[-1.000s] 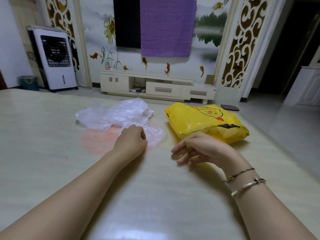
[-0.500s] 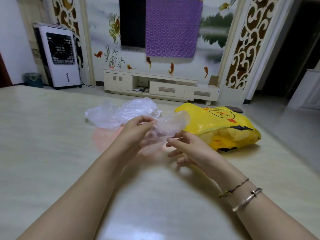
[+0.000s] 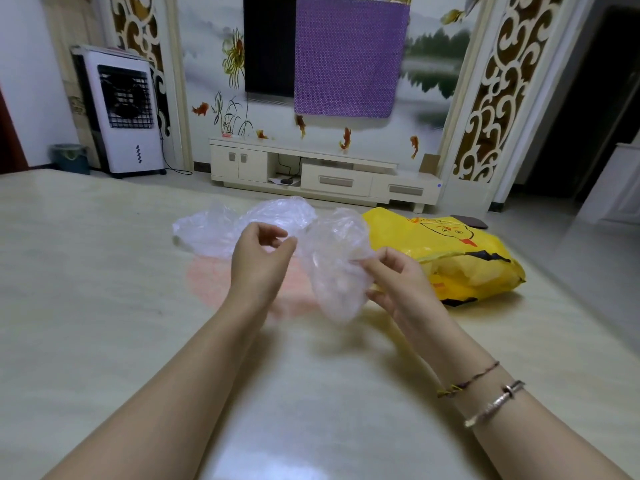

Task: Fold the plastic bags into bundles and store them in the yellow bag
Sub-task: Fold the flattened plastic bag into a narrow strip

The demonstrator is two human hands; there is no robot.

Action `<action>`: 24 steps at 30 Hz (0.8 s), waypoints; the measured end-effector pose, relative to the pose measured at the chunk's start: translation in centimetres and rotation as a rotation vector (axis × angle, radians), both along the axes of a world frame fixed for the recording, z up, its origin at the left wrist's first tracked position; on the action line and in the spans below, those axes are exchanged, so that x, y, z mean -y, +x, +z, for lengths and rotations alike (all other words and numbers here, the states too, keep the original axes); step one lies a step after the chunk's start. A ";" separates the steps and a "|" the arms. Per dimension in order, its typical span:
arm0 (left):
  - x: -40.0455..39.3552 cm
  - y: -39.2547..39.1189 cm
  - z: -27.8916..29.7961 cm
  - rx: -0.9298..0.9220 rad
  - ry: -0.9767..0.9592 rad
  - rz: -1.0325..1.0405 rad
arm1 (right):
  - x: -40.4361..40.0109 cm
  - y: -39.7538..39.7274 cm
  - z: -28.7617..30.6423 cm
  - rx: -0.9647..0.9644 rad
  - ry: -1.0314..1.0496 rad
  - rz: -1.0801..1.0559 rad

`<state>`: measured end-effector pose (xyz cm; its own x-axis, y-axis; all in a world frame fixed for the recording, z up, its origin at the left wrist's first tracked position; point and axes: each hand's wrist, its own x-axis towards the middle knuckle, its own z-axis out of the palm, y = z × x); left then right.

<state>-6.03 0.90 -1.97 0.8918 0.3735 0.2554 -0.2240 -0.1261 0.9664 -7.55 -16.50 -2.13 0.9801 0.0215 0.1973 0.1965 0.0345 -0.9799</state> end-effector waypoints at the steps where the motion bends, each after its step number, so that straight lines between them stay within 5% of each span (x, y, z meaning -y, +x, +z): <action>1: 0.1 -0.3 0.2 0.093 0.031 0.005 | 0.0 0.1 -0.1 0.042 -0.041 -0.051; 5: 1.3 -1.6 1.1 0.217 -0.083 -0.276 | -0.4 0.0 -0.4 0.272 -0.284 -0.220; 10: 2.4 -1.6 0.5 -0.143 -0.134 -0.523 | -0.9 -0.3 -0.5 0.461 -0.379 -0.177; 12: 2.1 -1.2 0.0 -0.157 -0.251 -0.587 | -1.1 -0.4 -0.7 0.500 -0.457 -0.111; 15: 1.4 -0.9 0.0 -0.084 -0.331 -0.556 | -1.3 -0.7 -0.7 0.464 -0.474 -0.009; 20: 0.7 -0.9 0.3 -0.058 -0.392 -0.577 | -0.8 -0.3 -0.1 0.349 -0.112 -0.050; 24: 1.5 -1.5 0.9 -0.057 -0.442 -0.727 | -0.4 0.5 -0.7 0.136 -0.155 -0.097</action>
<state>-7.52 -0.59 -1.03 0.9554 -0.2422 0.1687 -0.0530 0.4216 0.9053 -7.10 -16.12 -2.87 0.9437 -0.0317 0.3293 0.3220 -0.1396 -0.9364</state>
